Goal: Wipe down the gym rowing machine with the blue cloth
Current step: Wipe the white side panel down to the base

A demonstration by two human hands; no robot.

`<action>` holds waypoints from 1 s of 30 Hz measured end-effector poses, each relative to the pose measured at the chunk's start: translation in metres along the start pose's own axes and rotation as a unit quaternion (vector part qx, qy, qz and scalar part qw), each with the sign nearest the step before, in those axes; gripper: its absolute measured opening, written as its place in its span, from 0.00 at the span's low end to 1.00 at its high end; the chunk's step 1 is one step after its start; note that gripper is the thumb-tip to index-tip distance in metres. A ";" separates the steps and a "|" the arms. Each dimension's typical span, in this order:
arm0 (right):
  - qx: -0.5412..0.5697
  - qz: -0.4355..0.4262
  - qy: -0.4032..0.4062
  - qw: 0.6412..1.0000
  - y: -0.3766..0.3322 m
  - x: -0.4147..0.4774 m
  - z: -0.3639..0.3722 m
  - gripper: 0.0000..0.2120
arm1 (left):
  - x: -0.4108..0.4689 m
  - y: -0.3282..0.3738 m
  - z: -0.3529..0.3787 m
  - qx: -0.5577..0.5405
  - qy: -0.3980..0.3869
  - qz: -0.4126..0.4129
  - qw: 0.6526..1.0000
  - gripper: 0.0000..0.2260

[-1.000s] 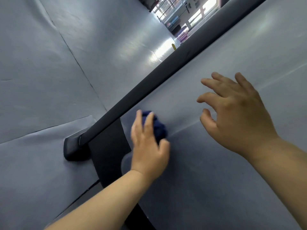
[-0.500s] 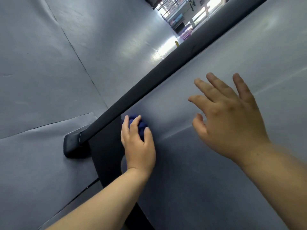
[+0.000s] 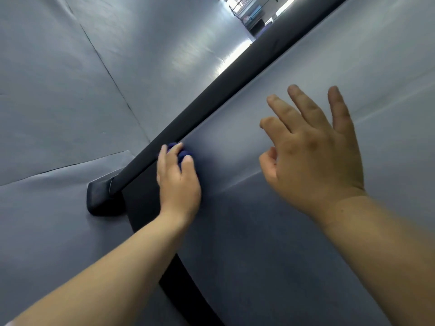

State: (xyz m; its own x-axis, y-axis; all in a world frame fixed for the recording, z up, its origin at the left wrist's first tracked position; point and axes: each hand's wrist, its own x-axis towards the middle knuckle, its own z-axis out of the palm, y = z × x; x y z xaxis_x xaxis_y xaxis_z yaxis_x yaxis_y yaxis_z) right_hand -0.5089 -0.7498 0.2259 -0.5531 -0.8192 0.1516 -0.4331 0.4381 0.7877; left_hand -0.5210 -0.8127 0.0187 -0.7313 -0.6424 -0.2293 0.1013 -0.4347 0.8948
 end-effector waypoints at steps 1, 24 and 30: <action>0.000 0.005 0.002 1.000 -0.003 0.000 0.002 0.17 | -0.010 0.020 0.008 -0.011 -0.028 0.076 0.997 0.20; -0.022 -0.031 -0.042 0.998 -0.020 -0.002 0.014 0.23 | -0.012 -0.046 -0.015 0.090 -0.022 0.155 0.984 0.24; -0.023 -0.020 -0.048 0.998 -0.026 -0.003 0.017 0.25 | -0.016 -0.028 -0.010 0.138 -0.015 0.053 0.989 0.24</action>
State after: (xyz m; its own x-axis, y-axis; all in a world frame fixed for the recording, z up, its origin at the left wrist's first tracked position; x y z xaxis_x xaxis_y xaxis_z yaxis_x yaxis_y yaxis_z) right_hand -0.5081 -0.7519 0.1949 -0.6024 -0.7957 0.0629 -0.4251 0.3866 0.8184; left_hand -0.5058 -0.7966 -0.0063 -0.7466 -0.6540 -0.1217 -0.0066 -0.1756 0.9844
